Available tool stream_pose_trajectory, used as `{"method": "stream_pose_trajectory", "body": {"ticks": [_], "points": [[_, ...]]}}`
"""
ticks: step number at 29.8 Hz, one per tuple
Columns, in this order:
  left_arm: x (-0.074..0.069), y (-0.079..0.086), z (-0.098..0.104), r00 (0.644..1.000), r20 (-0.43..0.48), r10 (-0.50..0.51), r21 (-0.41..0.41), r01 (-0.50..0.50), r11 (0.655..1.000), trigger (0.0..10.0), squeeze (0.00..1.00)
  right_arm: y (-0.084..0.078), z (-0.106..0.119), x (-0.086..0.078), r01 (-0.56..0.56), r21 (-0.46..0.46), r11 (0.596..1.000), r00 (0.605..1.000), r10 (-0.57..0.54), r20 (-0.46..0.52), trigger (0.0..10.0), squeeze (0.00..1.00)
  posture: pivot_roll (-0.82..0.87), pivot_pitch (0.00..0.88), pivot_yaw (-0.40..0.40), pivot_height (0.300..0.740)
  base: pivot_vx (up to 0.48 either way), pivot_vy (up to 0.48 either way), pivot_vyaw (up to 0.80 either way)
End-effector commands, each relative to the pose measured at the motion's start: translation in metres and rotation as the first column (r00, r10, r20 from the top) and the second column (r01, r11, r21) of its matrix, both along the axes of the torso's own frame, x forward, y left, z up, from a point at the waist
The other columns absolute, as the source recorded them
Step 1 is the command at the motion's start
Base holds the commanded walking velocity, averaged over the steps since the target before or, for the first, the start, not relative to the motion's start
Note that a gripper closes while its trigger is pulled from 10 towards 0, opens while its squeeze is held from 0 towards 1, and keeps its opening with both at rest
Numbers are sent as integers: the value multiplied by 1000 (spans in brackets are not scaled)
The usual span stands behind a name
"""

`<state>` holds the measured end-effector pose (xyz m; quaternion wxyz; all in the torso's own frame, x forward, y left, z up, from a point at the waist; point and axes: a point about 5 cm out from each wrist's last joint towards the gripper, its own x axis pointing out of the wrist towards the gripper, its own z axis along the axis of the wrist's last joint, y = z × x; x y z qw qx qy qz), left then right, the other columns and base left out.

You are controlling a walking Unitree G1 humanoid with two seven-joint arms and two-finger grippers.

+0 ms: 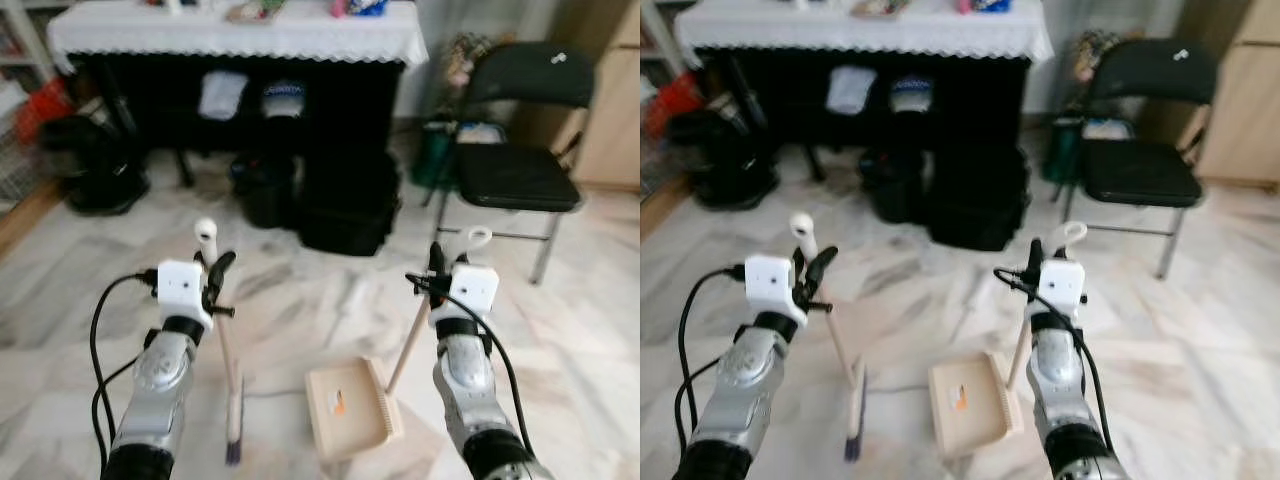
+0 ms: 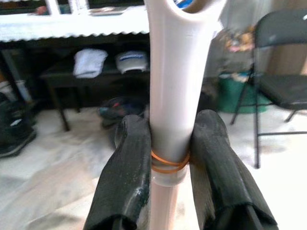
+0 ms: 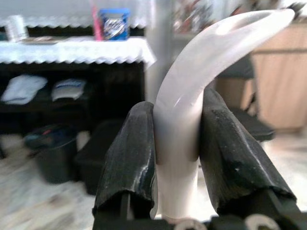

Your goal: Sweep floor

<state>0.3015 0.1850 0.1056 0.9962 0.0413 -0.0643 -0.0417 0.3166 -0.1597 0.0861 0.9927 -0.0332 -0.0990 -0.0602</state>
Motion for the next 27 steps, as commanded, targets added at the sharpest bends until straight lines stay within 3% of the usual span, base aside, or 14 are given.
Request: {"method": "stream_pose_trajectory", "body": {"ticks": [1,11,27], "points": [[-1,2,7,999,32,0,9,0,1000,10000,0,4,10,2,-13,-8,1000,999,13,51,10000,0,0,7,18,740,0,0,0],[-1,0,6,999,33,2,8,-2,1000,10000,0,6,9,2,-27,-17,999,998,28,51,10000,0,5,0,13,740,0,0,0],[-3,2,6,999,33,1,21,-2,1000,10000,0,9,7,0,-42,-17,999,998,42,45,10000,0,12,0,7,740,291,0,0]]}}
